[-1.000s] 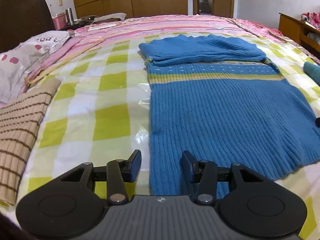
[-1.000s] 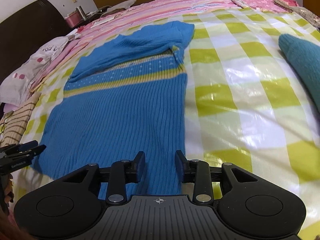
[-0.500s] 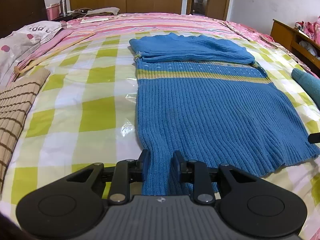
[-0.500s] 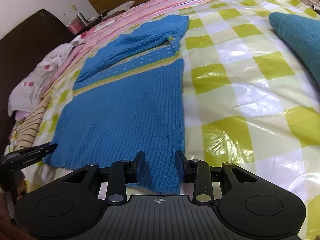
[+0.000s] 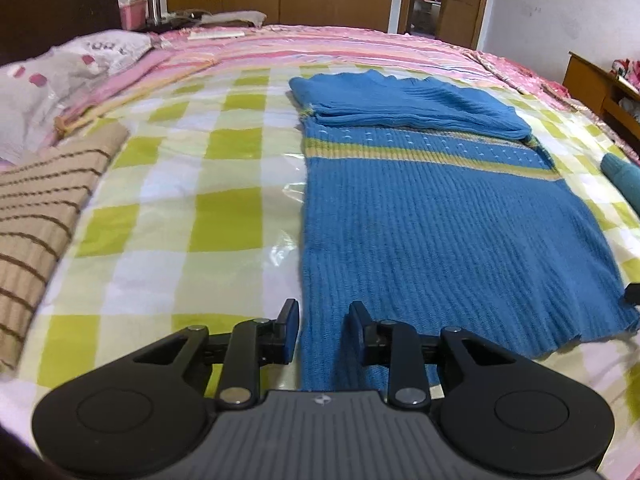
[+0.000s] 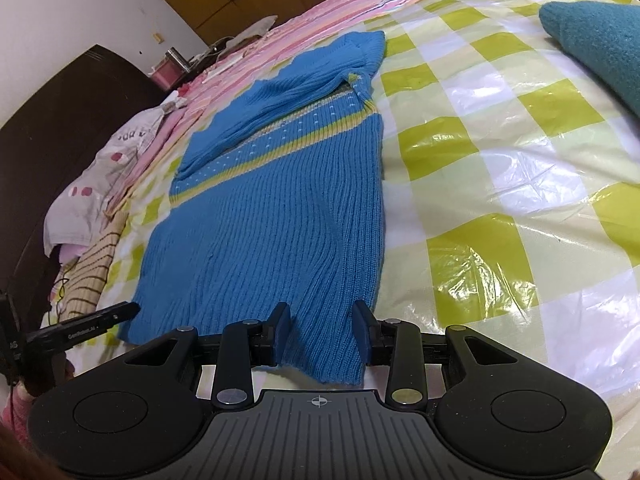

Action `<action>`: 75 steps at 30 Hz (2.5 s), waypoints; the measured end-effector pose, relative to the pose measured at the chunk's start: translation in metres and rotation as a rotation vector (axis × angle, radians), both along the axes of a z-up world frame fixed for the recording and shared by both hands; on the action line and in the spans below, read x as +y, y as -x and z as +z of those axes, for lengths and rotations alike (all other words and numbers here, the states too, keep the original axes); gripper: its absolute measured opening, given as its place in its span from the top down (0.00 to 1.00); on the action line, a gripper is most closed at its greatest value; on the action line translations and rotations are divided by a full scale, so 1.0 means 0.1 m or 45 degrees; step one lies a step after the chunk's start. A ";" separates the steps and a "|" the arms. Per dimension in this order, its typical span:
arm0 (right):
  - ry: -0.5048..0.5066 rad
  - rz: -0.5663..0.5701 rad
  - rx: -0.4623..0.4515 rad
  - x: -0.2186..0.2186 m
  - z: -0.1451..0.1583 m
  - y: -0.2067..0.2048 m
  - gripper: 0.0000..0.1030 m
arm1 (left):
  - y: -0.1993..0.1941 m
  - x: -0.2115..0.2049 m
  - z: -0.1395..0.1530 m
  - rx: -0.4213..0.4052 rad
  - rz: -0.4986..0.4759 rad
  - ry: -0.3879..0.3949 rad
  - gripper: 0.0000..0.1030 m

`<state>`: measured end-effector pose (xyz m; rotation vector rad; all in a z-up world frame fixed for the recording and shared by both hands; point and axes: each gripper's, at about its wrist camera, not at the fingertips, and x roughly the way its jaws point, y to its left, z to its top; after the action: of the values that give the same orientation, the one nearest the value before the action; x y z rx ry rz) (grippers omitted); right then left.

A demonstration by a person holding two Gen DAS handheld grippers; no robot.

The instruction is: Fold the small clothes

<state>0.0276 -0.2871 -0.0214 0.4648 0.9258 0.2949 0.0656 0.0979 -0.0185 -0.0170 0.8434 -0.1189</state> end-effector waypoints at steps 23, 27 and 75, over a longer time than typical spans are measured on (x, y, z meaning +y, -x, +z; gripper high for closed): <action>-0.394 -0.013 -0.077 -0.15 0.16 0.25 0.94 | 0.26 0.21 0.10 -0.020 0.073 0.484 0.88; -0.442 -0.053 -0.083 -0.23 0.15 0.33 0.94 | 0.28 0.22 0.09 -0.026 0.076 0.521 0.88; 0.296 -0.125 -0.192 0.12 0.10 -2.41 0.89 | -2.09 -0.44 -0.01 -0.108 0.039 0.184 0.86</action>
<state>0.2687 -0.2753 -0.0110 0.2689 0.7758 0.1287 0.2747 0.0540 -0.0194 -0.1595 0.7483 -0.1504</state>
